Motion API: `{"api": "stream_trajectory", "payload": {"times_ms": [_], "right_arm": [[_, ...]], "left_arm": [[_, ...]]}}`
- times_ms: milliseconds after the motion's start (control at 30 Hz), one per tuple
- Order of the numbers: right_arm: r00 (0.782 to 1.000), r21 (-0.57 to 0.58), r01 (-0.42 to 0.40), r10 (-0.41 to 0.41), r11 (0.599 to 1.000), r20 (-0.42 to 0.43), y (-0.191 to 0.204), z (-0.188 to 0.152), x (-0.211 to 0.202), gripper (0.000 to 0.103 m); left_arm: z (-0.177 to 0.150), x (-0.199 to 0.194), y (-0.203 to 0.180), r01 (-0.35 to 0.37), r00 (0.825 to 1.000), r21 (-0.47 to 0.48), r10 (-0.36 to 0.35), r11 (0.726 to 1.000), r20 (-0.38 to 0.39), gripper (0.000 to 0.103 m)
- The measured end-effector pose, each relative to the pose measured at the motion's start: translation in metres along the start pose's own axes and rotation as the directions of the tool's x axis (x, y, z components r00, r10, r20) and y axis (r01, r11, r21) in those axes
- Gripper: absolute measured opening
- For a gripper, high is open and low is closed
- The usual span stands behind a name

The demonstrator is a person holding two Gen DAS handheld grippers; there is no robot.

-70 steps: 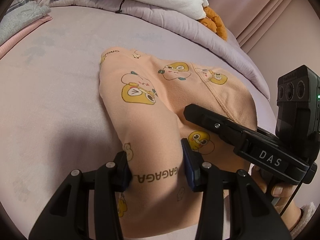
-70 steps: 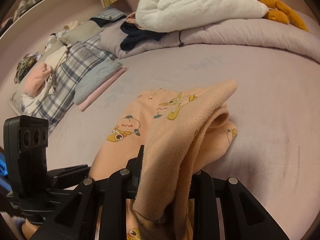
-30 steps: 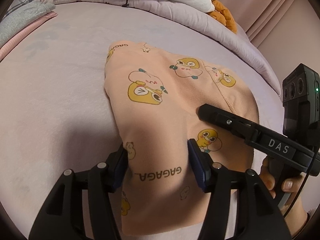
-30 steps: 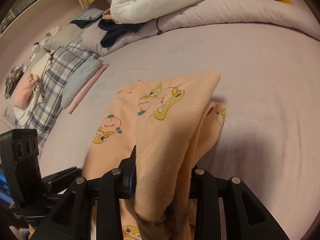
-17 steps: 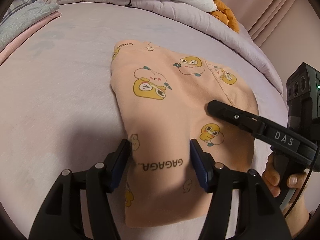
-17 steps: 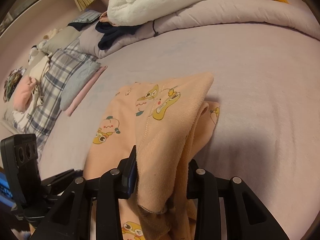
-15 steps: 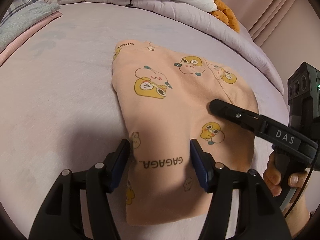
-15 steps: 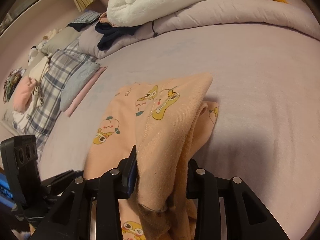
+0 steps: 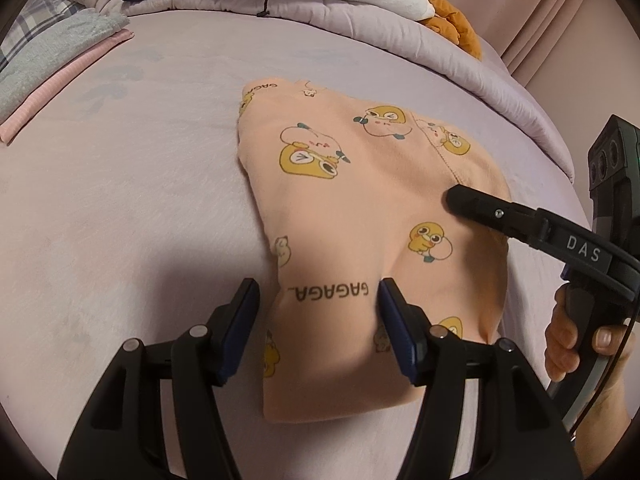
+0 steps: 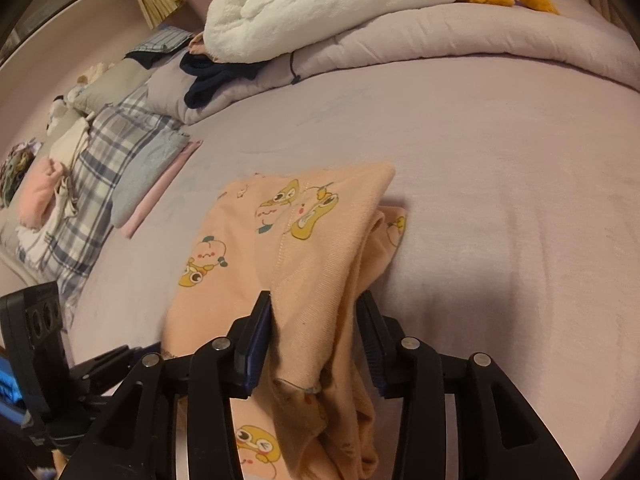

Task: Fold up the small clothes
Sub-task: 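Lower the held shirt edge onto the bundle and open both tools, then pull both open tools back from the folded peach shirt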

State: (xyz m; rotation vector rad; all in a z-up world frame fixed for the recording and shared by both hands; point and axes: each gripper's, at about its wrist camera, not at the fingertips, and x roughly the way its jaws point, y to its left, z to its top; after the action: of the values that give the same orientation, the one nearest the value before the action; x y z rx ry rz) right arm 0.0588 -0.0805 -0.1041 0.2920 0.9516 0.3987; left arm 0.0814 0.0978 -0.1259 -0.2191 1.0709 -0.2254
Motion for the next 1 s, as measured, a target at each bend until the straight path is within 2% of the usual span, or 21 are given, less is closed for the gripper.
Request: {"api": "stream_trajectory", "payload": {"times_ms": [500,1000], "right_arm": [[1.000,0.006,0.019,-0.019,1.000,-0.004,-0.005,-0.005,-0.005,0.044],[0.999,-0.038,-0.023,0.022,0.999,-0.025,-0.002,-0.019,-0.013,0.048]], "left_arm": [[-0.011,-0.004,0.002,-0.021,1.000,-0.010,0.021,1.000,-0.013,0.063],[-0.020,-0.006,-0.001,-0.044,0.999,-0.010,0.044,0.999,-0.023,0.063]]}}
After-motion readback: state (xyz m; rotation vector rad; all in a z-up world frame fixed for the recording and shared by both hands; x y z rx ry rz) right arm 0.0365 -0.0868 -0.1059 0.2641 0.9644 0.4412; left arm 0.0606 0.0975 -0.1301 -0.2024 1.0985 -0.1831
